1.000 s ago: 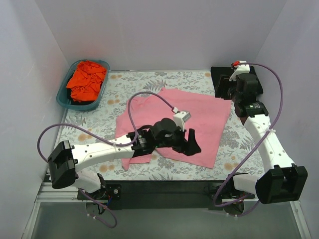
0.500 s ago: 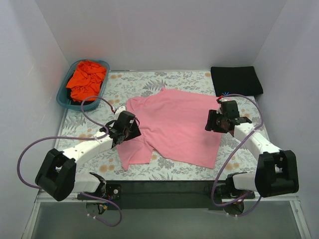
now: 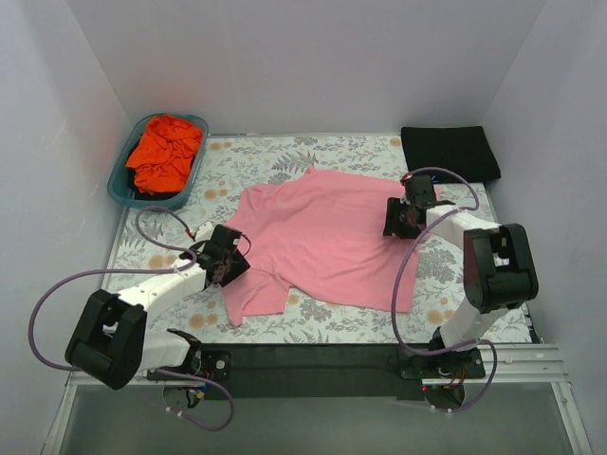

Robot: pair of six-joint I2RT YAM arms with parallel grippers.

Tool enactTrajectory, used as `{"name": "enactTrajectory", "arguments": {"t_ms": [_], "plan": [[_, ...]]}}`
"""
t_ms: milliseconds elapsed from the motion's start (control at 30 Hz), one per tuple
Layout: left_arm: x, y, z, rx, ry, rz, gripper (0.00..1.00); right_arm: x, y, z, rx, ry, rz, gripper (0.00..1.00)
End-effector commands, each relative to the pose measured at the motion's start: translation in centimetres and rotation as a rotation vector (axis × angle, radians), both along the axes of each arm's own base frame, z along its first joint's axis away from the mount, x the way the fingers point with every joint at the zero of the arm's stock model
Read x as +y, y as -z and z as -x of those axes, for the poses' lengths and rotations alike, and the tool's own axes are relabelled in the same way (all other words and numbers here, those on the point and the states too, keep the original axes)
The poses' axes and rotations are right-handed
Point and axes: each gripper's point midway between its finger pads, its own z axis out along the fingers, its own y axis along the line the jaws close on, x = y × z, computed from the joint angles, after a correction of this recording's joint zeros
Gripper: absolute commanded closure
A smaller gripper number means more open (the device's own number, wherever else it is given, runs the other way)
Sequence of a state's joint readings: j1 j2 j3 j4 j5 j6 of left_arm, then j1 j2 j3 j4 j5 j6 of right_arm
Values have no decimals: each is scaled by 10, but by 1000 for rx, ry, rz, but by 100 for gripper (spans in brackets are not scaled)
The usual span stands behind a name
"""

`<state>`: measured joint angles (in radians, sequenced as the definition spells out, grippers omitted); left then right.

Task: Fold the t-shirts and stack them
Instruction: Flatten the tshirt out

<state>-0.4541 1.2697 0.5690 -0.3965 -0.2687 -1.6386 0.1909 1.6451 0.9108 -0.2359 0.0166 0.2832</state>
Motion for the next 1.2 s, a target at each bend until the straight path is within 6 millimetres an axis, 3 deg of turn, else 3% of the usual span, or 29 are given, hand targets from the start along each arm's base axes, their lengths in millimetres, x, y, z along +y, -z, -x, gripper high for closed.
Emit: {"name": "enactTrajectory", "arguments": {"t_ms": [0,33,67,100,133,167,200,233,300,333,467,533,600,633,667,700,733,767,800,833,867,900,933,1000,1033,1167], "plan": [[31,12,30,74,-149,-30,59,28,-1,-40,-42,-76,-40,39],[37,13,36,86,-172,-36,59,38,-1,-47,-47,-103,-45,39],[43,10,37,70,-205,-30,60,45,13,-50,-15,-128,-45,39],[49,13,42,74,-231,-28,60,57,1,-71,-59,-147,-57,38],[52,13,44,76,-250,-22,60,64,3,-79,-62,-162,-58,38],[57,12,44,74,-274,-14,60,76,15,-83,-40,-188,-58,38],[58,10,44,57,-287,4,60,82,18,-89,-36,-208,-49,38],[59,10,43,52,-293,10,60,95,17,-108,-57,-227,-44,38],[54,9,33,26,-291,44,60,101,20,-118,-37,-243,-30,38],[49,10,29,31,-273,60,60,107,14,-137,-66,-245,-31,38],[26,14,2,44,-223,123,59,105,0,-167,-123,-256,25,37],[15,15,-19,45,-203,138,59,92,-3,-174,-124,-244,89,36],[12,13,-36,41,-198,129,59,87,-17,-178,-135,-247,116,35],[11,15,-40,54,-192,119,59,84,-34,-178,-162,-239,124,34],[8,-1,-57,13,-184,118,59,82,-38,-172,-162,-239,130,32],[9,-6,-59,13,-184,108,59,78,-45,-167,-166,-239,138,31],[9,-14,-62,-1,-181,105,58,76,-72,-162,-211,-229,137,30],[12,-30,-67,-48,-184,95,56,69,-80,-157,-220,-202,153,28],[16,-38,-64,-56,-187,83,55,60,-69,-138,-178,-192,170,26],[20,-45,-61,-69,-192,73,55,55,-91,-127,-207,-173,168,25],[24,-51,-58,-81,-200,61,54,46,-90,-115,-196,-144,185,23],[30,-62,-49,-102,-201,47,53,37,-71,-91,-137,-123,191,23],[34,-65,-43,-105,-202,37,52,32,-81,-76,-145,-104,186,23],[44,-70,-22,-103,-198,11,51,24,-73,-51,-111,-73,177,21],[47,-69,-14,-95,-192,3,51,16,-64,-27,-78,-68,180,21],[53,-54,23,-24,-167,-13,48,11,-50,19,-33,-50,122,22]]}}
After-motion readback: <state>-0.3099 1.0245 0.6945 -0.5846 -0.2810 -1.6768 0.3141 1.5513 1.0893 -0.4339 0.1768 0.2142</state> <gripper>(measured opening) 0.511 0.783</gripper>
